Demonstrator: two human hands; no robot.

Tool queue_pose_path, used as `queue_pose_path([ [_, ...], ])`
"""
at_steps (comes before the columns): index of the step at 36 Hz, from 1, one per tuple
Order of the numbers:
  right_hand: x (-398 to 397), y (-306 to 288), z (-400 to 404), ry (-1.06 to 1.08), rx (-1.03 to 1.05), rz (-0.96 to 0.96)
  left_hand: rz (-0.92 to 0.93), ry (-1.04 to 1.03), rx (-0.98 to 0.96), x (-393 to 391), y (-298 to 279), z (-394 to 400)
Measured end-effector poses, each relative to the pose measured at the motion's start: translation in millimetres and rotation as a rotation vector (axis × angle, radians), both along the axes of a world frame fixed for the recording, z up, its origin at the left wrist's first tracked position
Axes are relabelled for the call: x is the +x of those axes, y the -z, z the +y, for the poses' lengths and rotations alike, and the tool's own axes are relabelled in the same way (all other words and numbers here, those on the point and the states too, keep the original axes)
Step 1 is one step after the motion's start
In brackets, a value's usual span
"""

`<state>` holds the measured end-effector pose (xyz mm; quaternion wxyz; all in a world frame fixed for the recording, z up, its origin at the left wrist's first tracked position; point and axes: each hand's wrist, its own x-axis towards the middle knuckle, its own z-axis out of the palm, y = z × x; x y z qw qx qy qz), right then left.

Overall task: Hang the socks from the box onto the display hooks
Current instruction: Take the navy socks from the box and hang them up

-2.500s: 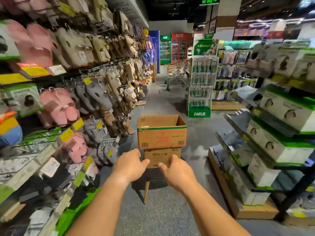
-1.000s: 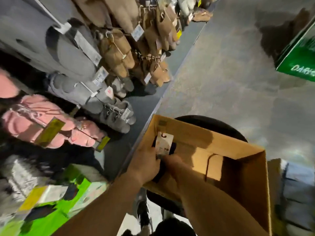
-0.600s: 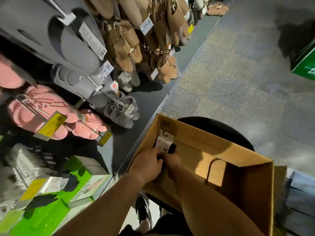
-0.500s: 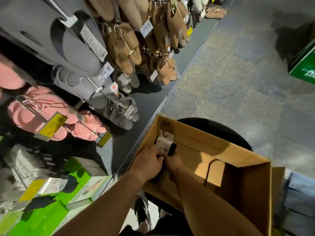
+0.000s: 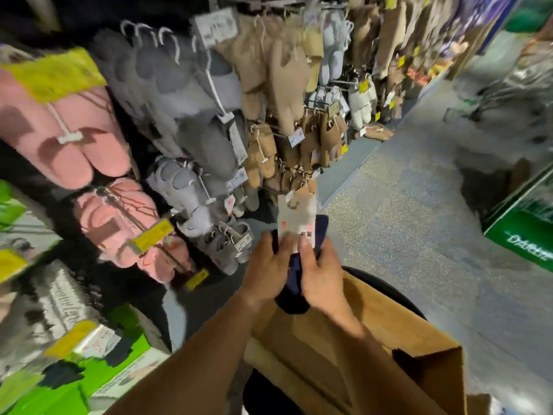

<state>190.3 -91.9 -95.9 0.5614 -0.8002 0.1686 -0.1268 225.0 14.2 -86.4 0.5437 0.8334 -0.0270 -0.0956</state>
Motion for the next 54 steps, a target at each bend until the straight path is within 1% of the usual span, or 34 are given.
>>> queue_pose_path([
  [4,3.1,-39.5,72.1,-0.081,-0.101,-0.126,-0.17,-0.221,-0.107,-18.7,-40.0,66.9],
  [7,-11.0,-67.2,142.9,-0.21,-0.112,-0.159,-0.266,-0.363,-0.117,-43.3,-61.0,134.1],
  [10,-32.1,-80.6,222.4,-0.341,-0.091,-0.192,-0.326,-0.53,-0.08,-78.6,-72.1,214.1],
  [13,-68.0,-93.4,307.1,-0.474,-0.103,-0.215,-0.355,-0.69,-0.066,-129.0,-81.5,294.7],
  [16,-109.0,-94.4,386.1,-0.672,-0.077,-0.259,-0.36,-0.849,-0.012,-185.8,-82.9,373.6],
  [19,-154.5,-96.6,464.1,-0.877,-0.111,-0.144,-0.381,-1.038,0.018,-248.1,-82.4,449.6],
  [20,-169.9,-96.5,489.8,-0.925,-0.112,-0.137,-0.373,-1.085,0.048,-268.8,-82.9,471.2],
  [23,-221.6,-103.9,569.5,-0.995,0.065,-0.178,-0.358,-1.193,0.228,-330.3,-85.8,532.4],
  [24,-237.8,-106.1,592.2,-1.022,0.096,-0.176,-0.374,-1.245,0.231,-348.5,-87.6,550.6],
  [27,-282.1,-110.3,653.6,-1.149,0.05,-0.152,-0.443,-1.392,0.184,-399.4,-93.0,600.9],
  [29,-308.4,-113.0,688.5,-1.201,0.034,-0.189,-0.464,-1.462,0.164,-430.8,-97.1,632.6],
  [31,-335.9,-116.4,723.2,-1.262,0.032,-0.193,-0.481,-1.511,0.152,-459.8,-98.1,663.6],
  [32,-353.0,-117.7,747.5,-1.295,0.061,-0.211,-0.489,-1.535,0.156,-478.5,-98.4,685.2],
  [34,-368.3,-122.0,770.2,-1.345,0.137,-0.239,-0.484,-1.549,0.166,-497.4,-103.5,706.4],
  [37,-409.5,-128.4,829.2,-1.45,0.174,-0.216,-0.49,-1.606,0.209,-542.9,-107.8,756.2],
  [43,-491.0,-154.3,936.9,-1.578,0.216,-0.233,-0.553,-1.679,0.272,-633.1,-137.3,850.0],
  [46,-527.5,-162.8,980.1,-1.609,0.208,-0.268,-0.603,-1.697,0.268,-670.7,-149.2,888.1],
  [50,-569.2,-175.4,1031.3,-1.627,0.181,-0.251,-0.604,-1.67,0.254,-713.1,-159.0,943.3],
  [54,-611.8,-184.6,1077.6,-1.53,0.196,-0.288,-0.606,-1.61,0.296,-753.0,-168.3,995.8],
])
